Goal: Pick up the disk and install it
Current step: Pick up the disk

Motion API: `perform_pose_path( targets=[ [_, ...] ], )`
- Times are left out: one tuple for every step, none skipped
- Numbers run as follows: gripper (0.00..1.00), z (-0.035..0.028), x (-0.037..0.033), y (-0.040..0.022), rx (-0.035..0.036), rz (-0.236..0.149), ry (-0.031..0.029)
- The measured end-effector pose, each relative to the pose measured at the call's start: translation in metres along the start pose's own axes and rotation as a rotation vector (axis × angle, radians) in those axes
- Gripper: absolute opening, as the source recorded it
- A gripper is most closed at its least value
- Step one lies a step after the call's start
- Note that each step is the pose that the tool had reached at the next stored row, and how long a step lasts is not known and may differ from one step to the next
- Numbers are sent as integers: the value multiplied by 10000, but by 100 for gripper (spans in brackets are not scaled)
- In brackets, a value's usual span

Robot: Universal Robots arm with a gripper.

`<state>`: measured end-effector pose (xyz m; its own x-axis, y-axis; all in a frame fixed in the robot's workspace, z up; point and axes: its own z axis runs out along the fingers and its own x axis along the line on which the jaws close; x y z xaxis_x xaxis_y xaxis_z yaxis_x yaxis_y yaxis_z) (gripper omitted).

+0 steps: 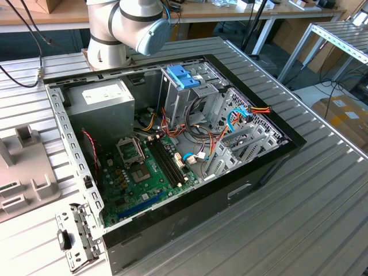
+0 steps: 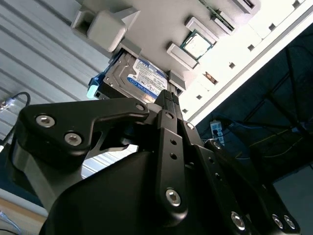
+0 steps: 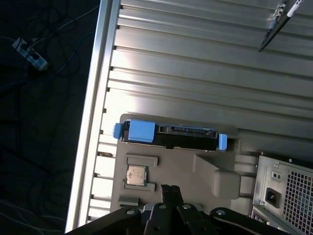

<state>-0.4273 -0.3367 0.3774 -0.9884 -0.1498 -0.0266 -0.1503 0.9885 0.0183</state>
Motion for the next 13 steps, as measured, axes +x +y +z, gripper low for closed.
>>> perform_pose_path(
  targets=[
    [11,0,0,0,-2,-78,2],
    [11,0,0,0,-4,-163,3],
    [11,0,0,0,-6,-232,4],
    [11,0,0,0,-7,-306,6],
    [11,0,0,0,-9,-379,7],
    [11,0,0,0,-13,-510,10],
    [11,0,0,0,-16,-621,12],
    [11,0,0,0,-18,-704,13],
    [11,0,0,0,-20,-781,14],
    [11,0,0,0,-22,-866,16],
    [11,0,0,0,-24,-932,17],
    [11,0,0,0,-27,-1024,19],
    [11,0,0,0,-30,-1159,21]
  ],
)
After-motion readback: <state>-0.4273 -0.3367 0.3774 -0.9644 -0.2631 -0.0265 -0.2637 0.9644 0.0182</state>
